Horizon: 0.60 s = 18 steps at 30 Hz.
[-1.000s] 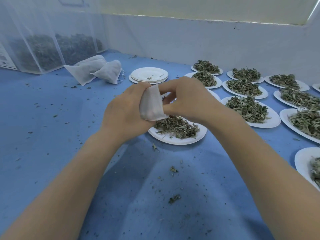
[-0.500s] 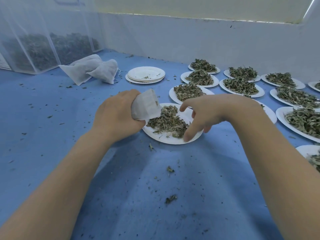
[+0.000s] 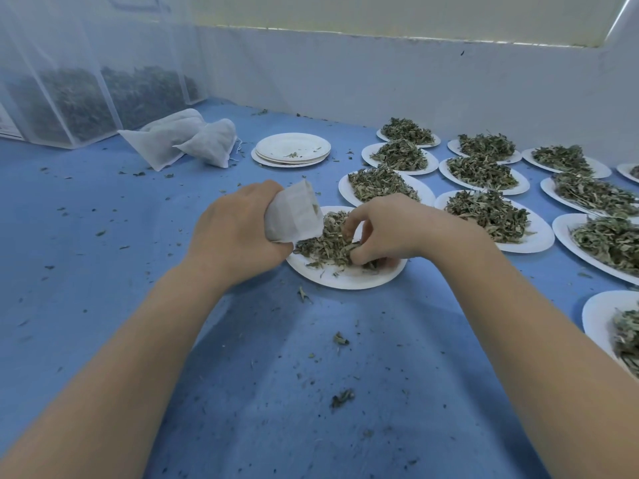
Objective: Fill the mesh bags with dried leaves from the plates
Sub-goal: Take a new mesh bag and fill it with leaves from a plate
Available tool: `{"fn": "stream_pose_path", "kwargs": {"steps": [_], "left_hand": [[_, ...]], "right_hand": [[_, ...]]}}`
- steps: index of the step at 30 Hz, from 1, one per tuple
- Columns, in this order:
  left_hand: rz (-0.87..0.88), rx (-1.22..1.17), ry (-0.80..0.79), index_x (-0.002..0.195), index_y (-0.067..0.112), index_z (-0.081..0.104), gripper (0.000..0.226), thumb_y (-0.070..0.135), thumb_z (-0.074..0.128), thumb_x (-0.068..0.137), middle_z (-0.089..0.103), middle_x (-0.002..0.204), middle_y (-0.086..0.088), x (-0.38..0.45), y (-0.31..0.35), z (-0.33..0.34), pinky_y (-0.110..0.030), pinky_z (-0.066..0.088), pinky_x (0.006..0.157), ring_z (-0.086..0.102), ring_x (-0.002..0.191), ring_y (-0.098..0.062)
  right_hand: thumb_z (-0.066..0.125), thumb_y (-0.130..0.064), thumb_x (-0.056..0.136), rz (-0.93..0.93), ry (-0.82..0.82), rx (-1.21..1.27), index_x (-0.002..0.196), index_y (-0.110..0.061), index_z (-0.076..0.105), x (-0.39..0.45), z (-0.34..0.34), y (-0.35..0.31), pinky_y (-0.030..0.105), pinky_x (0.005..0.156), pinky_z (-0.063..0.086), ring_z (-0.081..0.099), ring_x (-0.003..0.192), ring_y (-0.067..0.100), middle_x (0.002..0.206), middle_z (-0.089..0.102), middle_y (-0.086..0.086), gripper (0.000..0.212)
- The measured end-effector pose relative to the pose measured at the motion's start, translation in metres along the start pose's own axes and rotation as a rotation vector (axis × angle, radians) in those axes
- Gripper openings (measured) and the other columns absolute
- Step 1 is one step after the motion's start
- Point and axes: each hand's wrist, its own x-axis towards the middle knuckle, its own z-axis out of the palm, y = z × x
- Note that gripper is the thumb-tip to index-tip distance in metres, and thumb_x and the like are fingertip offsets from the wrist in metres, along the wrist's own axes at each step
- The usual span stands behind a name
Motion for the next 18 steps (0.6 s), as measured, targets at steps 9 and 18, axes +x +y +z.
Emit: {"fn": "stream_pose_path", "kwargs": {"steps": [9,18], "left_hand": [[0.041,0.021,-0.003,0.106,0.019,0.055,0.039,0.024,0.069,0.069,0.06,0.097,0.001,0.001,-0.003,0.002,-0.032,0.039,0.07,0.054,0.088,-0.027],[0.078,0.106,-0.013,0.107,0.018,0.055,0.04,0.027,0.068,0.071,0.06,0.099,-0.001,0.0,-0.003,0.005,-0.032,0.038,0.068,0.055,0.087,-0.032]], "right_hand": [[0.069,-0.008,0.076,0.007,0.127,0.158,0.083,-0.016,0.072,-0.002,-0.007,0.006,0.019,0.064,0.057,0.07,0.061,0.01,0.074,0.073,0.001,0.011],[0.065,-0.012,0.079,-0.173,0.249,0.077,0.081,-0.028,0.073,-0.018,-0.031,-0.007,0.005,0.043,0.037,0.065,0.059,-0.003,0.046,0.058,-0.026,0.018]]}}
